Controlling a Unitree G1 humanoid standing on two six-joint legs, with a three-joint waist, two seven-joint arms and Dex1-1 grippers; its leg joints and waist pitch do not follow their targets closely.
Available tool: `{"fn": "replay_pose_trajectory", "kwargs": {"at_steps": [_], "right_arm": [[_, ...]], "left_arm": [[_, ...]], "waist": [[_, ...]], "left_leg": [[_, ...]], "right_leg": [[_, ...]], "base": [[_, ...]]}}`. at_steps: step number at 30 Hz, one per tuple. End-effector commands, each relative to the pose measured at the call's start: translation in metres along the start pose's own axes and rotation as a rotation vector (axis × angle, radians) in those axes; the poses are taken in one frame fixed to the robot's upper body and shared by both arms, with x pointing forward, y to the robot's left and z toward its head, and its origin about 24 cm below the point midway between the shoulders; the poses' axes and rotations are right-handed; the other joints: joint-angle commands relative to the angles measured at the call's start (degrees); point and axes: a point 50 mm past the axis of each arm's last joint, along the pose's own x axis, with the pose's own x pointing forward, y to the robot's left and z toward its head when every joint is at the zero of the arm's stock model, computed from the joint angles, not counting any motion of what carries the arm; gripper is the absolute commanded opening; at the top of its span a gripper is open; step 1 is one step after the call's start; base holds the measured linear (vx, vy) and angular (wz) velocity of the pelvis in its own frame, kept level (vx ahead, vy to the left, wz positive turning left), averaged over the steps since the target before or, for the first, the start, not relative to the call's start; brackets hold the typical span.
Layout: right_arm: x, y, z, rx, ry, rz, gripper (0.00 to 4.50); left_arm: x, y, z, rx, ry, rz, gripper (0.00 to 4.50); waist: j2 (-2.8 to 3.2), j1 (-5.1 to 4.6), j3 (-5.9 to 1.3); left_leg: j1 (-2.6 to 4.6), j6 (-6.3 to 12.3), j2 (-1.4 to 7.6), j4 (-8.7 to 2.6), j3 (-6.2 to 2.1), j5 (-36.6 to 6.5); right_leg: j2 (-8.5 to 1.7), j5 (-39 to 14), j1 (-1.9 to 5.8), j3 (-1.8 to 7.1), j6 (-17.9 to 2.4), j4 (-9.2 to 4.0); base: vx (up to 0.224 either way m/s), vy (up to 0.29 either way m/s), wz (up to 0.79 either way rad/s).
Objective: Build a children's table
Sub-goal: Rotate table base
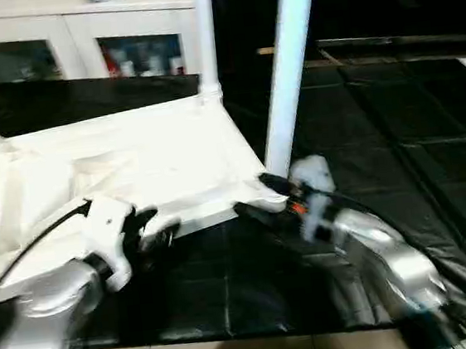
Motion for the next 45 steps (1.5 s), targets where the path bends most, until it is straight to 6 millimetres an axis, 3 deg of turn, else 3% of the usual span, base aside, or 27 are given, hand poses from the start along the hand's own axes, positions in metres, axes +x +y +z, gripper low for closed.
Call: {"fn": "replay_pose_trajectory", "kwargs": {"at_steps": [1,2,4,6,7,8,9,14,16,18,19,22,24,25,28,30,34,35,36,37,39,40,41,42,43,45], "right_arm": [[0.012,-0.003,0.007,-0.016,-0.011,0.009,4.50],[0.025,-0.003,0.011,-0.045,-0.002,0.020,4.50],[0.030,-0.003,0.013,-0.060,-0.002,0.027,4.50],[0.042,-0.002,0.018,-0.076,-0.008,0.031,4.50],[0.049,-0.003,0.022,-0.084,-0.014,0.014,4.50],[0.056,-0.005,0.025,-0.076,-0.022,-0.030,4.50],[0.061,-0.007,0.027,-0.069,-0.028,-0.061,4.50],[0.069,-0.021,0.031,-0.019,-0.055,-0.272,4.50],[0.067,-0.029,0.031,-0.002,-0.071,-0.347,4.50],[0.065,-0.035,0.032,0.017,-0.091,-0.397,4.50],[0.062,-0.040,0.034,0.026,-0.103,-0.428,4.50],[0.058,-0.049,0.036,0.013,-0.114,-0.485,4.50],[0.056,-0.053,0.036,0.006,-0.111,-0.502,4.50],[0.047,-0.064,0.040,-0.013,-0.115,-0.548,4.50],[0.038,-0.075,0.044,-0.030,-0.120,-0.588,4.50],[0.028,-0.086,0.048,-0.050,-0.122,-0.628,4.50],[0.001,-0.110,0.059,-0.093,-0.128,-0.714,4.50],[0.000,-0.111,0.059,-0.094,-0.128,-0.716,4.50],[-0.003,-0.113,0.061,-0.106,-0.129,-0.716,4.50],[-0.005,-0.114,0.063,-0.122,-0.132,-0.708,4.50],[-0.006,-0.115,0.064,-0.130,-0.133,-0.698,4.50],[-0.003,-0.110,0.064,-0.155,-0.143,-0.622,4.50],[-0.001,-0.107,0.063,-0.165,-0.150,-0.580,4.50],[0.003,-0.101,0.062,-0.175,-0.163,-0.511,4.50],[0.005,-0.097,0.061,-0.183,-0.173,-0.472,4.50],[0.008,-0.089,0.059,-0.196,-0.199,-0.394,4.50]], "left_arm": [[-0.010,-0.002,-0.001,-0.023,0.065,-0.080,3.14],[-0.016,0.000,-0.005,-0.020,0.134,-0.098,3.19],[-0.019,0.000,-0.006,-0.020,0.164,-0.105,3.51],[-0.024,0.000,-0.009,-0.017,0.214,-0.125,3.55],[-0.026,0.000,-0.011,-0.019,0.240,-0.128,3.65],[-0.026,0.002,-0.013,-0.022,0.270,-0.117,3.65],[-0.027,0.003,-0.015,-0.025,0.289,-0.108,3.93],[-0.023,0.022,-0.022,-0.004,0.333,0.076,4.20],[-0.023,0.026,-0.025,0.002,0.358,0.111,4.43],[-0.022,0.028,-0.027,0.003,0.367,0.136,4.44],[-0.021,0.030,-0.027,0.001,0.362,0.159,4.47],[-0.018,0.034,-0.026,0.008,0.349,0.190,4.47],[-0.016,0.034,-0.026,0.011,0.347,0.194,4.47],[-0.011,0.035,-0.025,0.023,0.327,0.207,4.47],[-0.005,0.035,-0.022,0.039,0.307,0.212,4.47],[0.002,0.034,-0.017,0.054,0.274,0.219,4.47],[0.021,0.034,-0.003,0.079,0.153,0.250,4.47],[0.021,0.034,-0.003,0.079,0.151,0.251,4.47],[0.023,0.034,-0.002,0.085,0.147,0.260,4.47],[0.024,0.034,-0.001,0.087,0.144,0.269,4.47],[0.024,0.033,-0.001,0.082,0.143,0.274,4.47],[0.019,0.032,-0.002,0.060,0.123,0.308,4.47],[0.017,0.032,-0.004,0.047,0.116,0.322,4.47],[0.013,0.031,-0.008,0.033,0.107,0.346,4.47],[0.010,0.030,-0.012,0.024,0.102,0.365,4.47],[0.004,0.027,-0.020,-0.001,0.096,0.404,4.47]], "waist": [[1.12,0.16,-3.43],[1.11,0.03,-3.29],[1.42,0.04,-3.17],[1.37,-0.01,-3.12],[1.36,0.16,-3.12],[0.70,0.08,-3.13],[0.61,0.11,-3.15],[0.91,0.27,-2.92],[0.91,0.39,-3.09],[0.84,0.63,-3.25],[0.79,0.99,-3.30],[0.95,1.60,-3.49],[0.82,1.69,-3.43],[0.91,1.78,-3.39],[1.03,2.59,-3.54],[1.00,2.71,-3.49],[1.05,3.87,-3.82],[0.99,4.00,-3.87],[1.35,3.99,-3.89],[1.10,3.84,-3.79],[1.03,3.84,-3.90],[1.20,3.75,-3.93],[0.95,3.69,-3.95],[1.26,3.59,-4.03],[1.04,3.12,-3.96],[1.07,2.72,-3.97]], "left_leg": [[-1.14,3.38,0.55,-4.45,0.39,-2.3],[-1.20,3.39,0.52,-4.51,0.43,-2.3],[-1.04,3.10,0.53,-4.48,0.56,-2.9],[-1.12,2.74,0.48,-4.58,0.56,-3.3],[-0.81,2.53,0.57,-4.55,0.61,-3.7],[-1.00,2.36,0.62,-4.66,0.59,-3.8],[-1.01,2.12,0.52,-4.73,0.51,-3.8],[-0.31,0.50,0.47,-4.73,0.83,-6.3],[-0.55,-0.12,0.53,-4.80,0.65,-6.6],[-0.19,-0.37,0.47,-4.70,0.82,-6.7],[-0.53,-0.34,0.38,-4.69,0.84,-5.6],[-0.13,-0.47,0.33,-4.58,0.97,-5.8],[-0.47,-0.48,0.23,-4.60,0.94,-6.3],[-0.68,-0.36,0.30,-4.62,0.86,-6.7],[0.24,-0.44,0.29,-4.36,1.26,-7.6],[-0.30,-0.32,0.27,-4.43,1.16,-7.9],[-0.02,-0.25,0.17,-4.09,1.44,-8.5],[-0.32,-0.02,0.14,-4.04,1.48,-8.4],[-0.73,-0.01,0.16,-4.02,1.30,-7.9],[-1.30,0.28,0.16,-4.08,1.19,-7.8],[-1.42,0.31,0.11,-3.96,1.15,-7.5],[-1.61,0.41,0.15,-3.92,1.09,-7.1],[-1.82,0.75,0.10,-3.84,1.06,-6.3],[-1.97,0.92,0.15,-3.80,0.99,-6.0],[-2.40,1.59,0.32,-3.80,0.90,-5.4],[-2.10,2.65,0.16,-3.63,1.05,-5.1]], "right_leg": [[-3.08,-10.3,3.78,3.96,-11.2,-2.67],[-3.03,-10.1,3.85,4.01,-11.4,-2.77],[-3.12,-10.6,3.85,4.07,-11.5,-2.88],[-3.08,-11.0,3.92,4.13,-11.8,-2.75],[-3.20,-11.5,3.76,4.19,-11.7,-2.81],[-3.28,-12.1,3.76,4.28,-11.8,-2.71],[-3.24,-12.6,3.87,4.30,-11.8,-2.61],[-3.11,-16.3,3.18,4.56,-9.9,-3.15],[-2.99,-15.0,3.41,4.79,-9.4,-2.80],[-2.74,-13.3,3.08,5.20,-9.8,-2.60],[-2.58,-11.0,3.33,5.27,-10.3,-2.23],[-2.57,-10.1,3.10,5.25,-10.8,-2.16],[-2.52,-9.6,3.33,5.27,-11.0,-2.05],[-2.64,-10.5,3.51,5.24,-10.6,-2.14],[-2.46,-10.1,2.83,5.35,-11.0,-2.37],[-2.36,-9.8,3.17,5.26,-11.2,-2.18],[-2.20,-9.2,2.88,5.29,-11.4,-2.30],[-2.17,-8.2,3.01,5.38,-11.7,-2.09],[-2.23,-7.8,3.30,5.35,-11.6,-1.85],[-2.20,-9.2,3.66,5.15,-10.6,-2.11],[-2.36,-10.6,3.82,5.14,-10.0,-2.16],[-2.41,-10.5,3.89,5.14,-10.0,-2.12],[-2.46,-10.3,4.08,5.09,-10.2,-2.13],[-2.53,-9.7,4.18,5.10,-10.6,-1.91],[-2.63,-8.6,4.38,5.07,-11.0,-1.98],[-2.31,-8.8,4.04,5.02,-11.6,-2.09]], "base": [[0.000,0.000,0.00],[0.000,0.000,0.00],[0.000,0.000,0.00],[0.000,0.000,0.00],[0.000,0.000,0.00],[0.000,0.000,0.00],[0.000,0.000,0.00],[0.000,0.000,0.00],[0.000,0.000,0.00],[0.000,0.000,0.00],[0.000,0.000,0.00],[0.000,0.000,0.00],[0.000,0.000,0.00],[0.000,0.000,0.00],[0.000,0.000,0.00],[0.000,0.000,0.00],[0.000,0.000,0.00],[0.000,0.000,0.00],[0.000,0.000,0.00],[0.000,0.000,0.00],[0.000,0.000,0.00],[0.000,0.000,0.00],[0.000,0.000,0.00],[0.000,0.000,0.00],[0.000,0.000,0.00],[0.000,0.000,0.00]]}}
